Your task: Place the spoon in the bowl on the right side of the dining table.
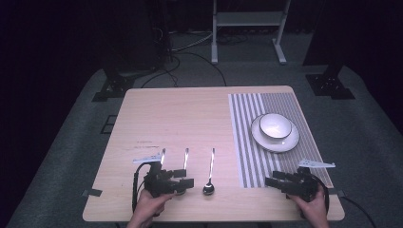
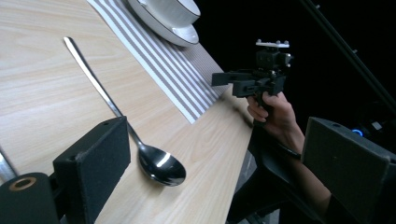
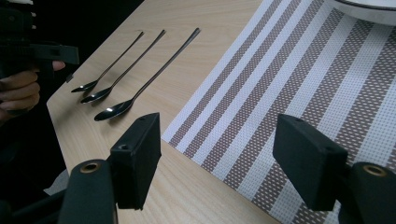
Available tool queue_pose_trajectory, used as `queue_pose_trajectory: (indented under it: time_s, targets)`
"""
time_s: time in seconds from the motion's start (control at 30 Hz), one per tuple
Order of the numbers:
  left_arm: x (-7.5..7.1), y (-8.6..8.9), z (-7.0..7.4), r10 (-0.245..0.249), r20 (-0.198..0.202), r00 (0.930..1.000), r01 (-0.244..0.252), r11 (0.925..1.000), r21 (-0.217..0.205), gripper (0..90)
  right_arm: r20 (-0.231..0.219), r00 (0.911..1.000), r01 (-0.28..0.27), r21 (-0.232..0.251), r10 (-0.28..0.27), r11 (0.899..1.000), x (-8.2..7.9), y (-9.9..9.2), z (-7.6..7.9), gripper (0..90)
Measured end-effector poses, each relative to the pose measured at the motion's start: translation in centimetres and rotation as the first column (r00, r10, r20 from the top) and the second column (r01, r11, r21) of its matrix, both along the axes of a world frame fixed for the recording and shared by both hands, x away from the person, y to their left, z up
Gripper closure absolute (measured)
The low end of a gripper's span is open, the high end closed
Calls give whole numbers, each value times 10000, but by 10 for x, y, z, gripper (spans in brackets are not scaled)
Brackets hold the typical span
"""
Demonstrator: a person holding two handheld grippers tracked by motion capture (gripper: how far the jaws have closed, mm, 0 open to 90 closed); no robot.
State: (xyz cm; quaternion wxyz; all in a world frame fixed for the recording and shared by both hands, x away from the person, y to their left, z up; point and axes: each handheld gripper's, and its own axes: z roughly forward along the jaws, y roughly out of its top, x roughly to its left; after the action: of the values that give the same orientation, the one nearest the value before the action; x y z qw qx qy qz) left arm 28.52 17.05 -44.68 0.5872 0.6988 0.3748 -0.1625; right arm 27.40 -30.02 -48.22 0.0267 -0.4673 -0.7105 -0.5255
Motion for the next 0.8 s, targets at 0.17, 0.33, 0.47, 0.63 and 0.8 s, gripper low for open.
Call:
queue_pose_trajectory:
  time_s: [0.17, 0.33, 0.47, 0.63, 0.8]
  targets:
    - [0, -8, -1, -240, -17, 9997, 240, 9997, 29, 68, 10, 10000, -43, 2, 43, 10000, 0, 2, 0, 311]
    - [-1, -16, -3, -502, -142, 9986, 503, 9987, 92, 68, 21, 10000, -69, -18, 69, 10000, -1, 4, 0, 311]
    - [-1, -23, -6, -701, -237, 9973, 704, 9974, 128, 67, 15, 9999, -99, -16, 99, 9999, -1, 5, 0, 310]
    - [-2, -31, -10, -923, -382, 9950, 930, 9955, 165, 68, 26, 9999, -150, -39, 150, 9999, -1, 6, 0, 310]
    - [-3, -42, -18, -1150, -571, 9917, 1168, 9927, 291, 68, 4, 9999, -142, -32, 142, 9999, 0, 7, -1, 309]
